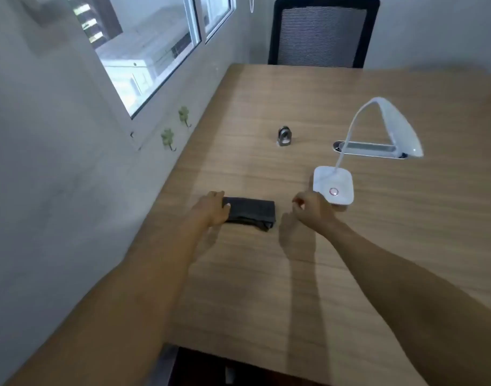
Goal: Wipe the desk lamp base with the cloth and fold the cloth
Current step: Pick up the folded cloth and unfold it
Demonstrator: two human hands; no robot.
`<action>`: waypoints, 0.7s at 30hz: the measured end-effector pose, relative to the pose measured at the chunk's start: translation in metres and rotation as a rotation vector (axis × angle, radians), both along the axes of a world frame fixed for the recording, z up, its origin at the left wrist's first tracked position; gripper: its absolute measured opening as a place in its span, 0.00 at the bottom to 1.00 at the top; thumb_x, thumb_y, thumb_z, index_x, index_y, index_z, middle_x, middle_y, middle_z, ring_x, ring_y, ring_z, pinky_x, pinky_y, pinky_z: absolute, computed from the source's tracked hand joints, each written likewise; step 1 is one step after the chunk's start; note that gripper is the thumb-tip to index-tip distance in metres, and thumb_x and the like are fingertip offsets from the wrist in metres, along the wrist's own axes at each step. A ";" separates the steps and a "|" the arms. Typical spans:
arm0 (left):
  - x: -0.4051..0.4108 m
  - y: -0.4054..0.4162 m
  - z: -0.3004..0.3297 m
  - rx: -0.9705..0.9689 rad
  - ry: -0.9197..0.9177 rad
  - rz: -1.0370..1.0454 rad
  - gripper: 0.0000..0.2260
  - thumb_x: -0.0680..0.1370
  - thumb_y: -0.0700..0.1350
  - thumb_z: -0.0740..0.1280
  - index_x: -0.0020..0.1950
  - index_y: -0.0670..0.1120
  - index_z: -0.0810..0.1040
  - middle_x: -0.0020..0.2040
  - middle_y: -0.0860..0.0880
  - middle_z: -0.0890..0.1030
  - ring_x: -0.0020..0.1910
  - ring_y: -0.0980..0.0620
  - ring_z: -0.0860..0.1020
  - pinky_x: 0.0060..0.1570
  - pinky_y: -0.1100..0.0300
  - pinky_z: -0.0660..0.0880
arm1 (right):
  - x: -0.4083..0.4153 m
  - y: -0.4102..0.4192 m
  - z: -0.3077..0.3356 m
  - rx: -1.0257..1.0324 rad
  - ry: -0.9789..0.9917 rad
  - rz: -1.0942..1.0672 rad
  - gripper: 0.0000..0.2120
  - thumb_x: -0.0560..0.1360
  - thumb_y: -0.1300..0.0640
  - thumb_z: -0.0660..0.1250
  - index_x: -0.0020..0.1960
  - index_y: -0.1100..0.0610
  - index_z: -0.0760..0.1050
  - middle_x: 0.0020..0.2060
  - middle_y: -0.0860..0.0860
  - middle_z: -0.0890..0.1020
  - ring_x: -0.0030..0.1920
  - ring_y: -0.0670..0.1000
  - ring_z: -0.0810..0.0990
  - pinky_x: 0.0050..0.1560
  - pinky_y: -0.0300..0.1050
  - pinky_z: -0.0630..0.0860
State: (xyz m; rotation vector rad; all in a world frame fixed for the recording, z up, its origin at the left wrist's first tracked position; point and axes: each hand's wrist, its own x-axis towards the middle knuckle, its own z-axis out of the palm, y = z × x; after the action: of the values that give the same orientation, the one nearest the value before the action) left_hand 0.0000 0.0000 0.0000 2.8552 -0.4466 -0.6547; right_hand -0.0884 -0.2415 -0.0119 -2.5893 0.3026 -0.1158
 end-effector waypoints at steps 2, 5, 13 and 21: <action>0.004 0.008 -0.004 -0.043 -0.006 0.022 0.26 0.84 0.50 0.54 0.79 0.41 0.55 0.79 0.40 0.60 0.76 0.39 0.62 0.74 0.49 0.63 | 0.012 0.019 -0.001 0.008 0.059 0.056 0.13 0.70 0.59 0.63 0.50 0.62 0.81 0.49 0.61 0.83 0.51 0.62 0.80 0.51 0.53 0.77; 0.010 0.012 -0.015 -0.083 0.009 0.012 0.25 0.83 0.47 0.55 0.79 0.42 0.57 0.79 0.42 0.61 0.77 0.40 0.61 0.75 0.49 0.61 | 0.024 0.043 -0.009 -0.032 0.169 0.137 0.16 0.67 0.54 0.61 0.50 0.58 0.79 0.47 0.59 0.83 0.51 0.64 0.78 0.47 0.52 0.76; 0.023 0.010 -0.019 -0.086 -0.158 -0.036 0.18 0.78 0.42 0.63 0.68 0.42 0.76 0.64 0.40 0.76 0.66 0.38 0.69 0.64 0.49 0.72 | 0.036 0.045 -0.032 -0.021 0.263 0.051 0.18 0.70 0.54 0.63 0.59 0.57 0.74 0.54 0.59 0.76 0.58 0.64 0.72 0.54 0.50 0.68; 0.034 -0.004 -0.001 -0.224 -0.090 0.040 0.08 0.73 0.39 0.70 0.51 0.41 0.82 0.52 0.41 0.82 0.50 0.44 0.79 0.42 0.60 0.72 | 0.018 0.040 -0.019 0.350 0.120 -0.085 0.06 0.70 0.62 0.65 0.46 0.59 0.74 0.45 0.59 0.79 0.49 0.59 0.76 0.46 0.47 0.71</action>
State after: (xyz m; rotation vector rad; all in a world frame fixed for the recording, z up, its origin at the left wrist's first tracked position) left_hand 0.0335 -0.0044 -0.0006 2.6807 -0.4446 -0.4395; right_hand -0.0708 -0.2017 -0.0308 -2.2402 0.4355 0.0589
